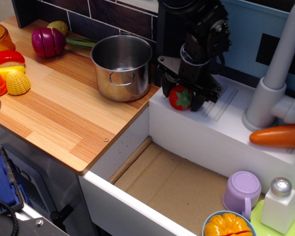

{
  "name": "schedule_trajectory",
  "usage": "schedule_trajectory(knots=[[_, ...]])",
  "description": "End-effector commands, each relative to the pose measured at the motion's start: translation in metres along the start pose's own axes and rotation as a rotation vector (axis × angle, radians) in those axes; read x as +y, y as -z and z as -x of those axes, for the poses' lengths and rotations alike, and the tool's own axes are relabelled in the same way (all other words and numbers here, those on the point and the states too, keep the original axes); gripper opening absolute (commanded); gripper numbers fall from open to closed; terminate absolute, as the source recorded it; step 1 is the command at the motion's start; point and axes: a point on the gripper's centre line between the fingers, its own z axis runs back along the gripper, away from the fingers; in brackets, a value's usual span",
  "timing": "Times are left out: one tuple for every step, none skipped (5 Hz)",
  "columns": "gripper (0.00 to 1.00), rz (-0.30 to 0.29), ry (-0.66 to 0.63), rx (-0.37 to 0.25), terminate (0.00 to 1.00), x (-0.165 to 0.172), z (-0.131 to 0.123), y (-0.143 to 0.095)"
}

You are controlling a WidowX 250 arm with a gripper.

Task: Put strawberry in pot

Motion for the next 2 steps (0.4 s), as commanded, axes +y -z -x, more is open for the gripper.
schedule_trajectory(knots=[[0.0, 0.016, -0.001, -0.01, 0.0, 0.002, -0.02, -0.04], [0.0, -0.009, 0.004, 0.038, 0.0, 0.014, -0.012, -0.067]])
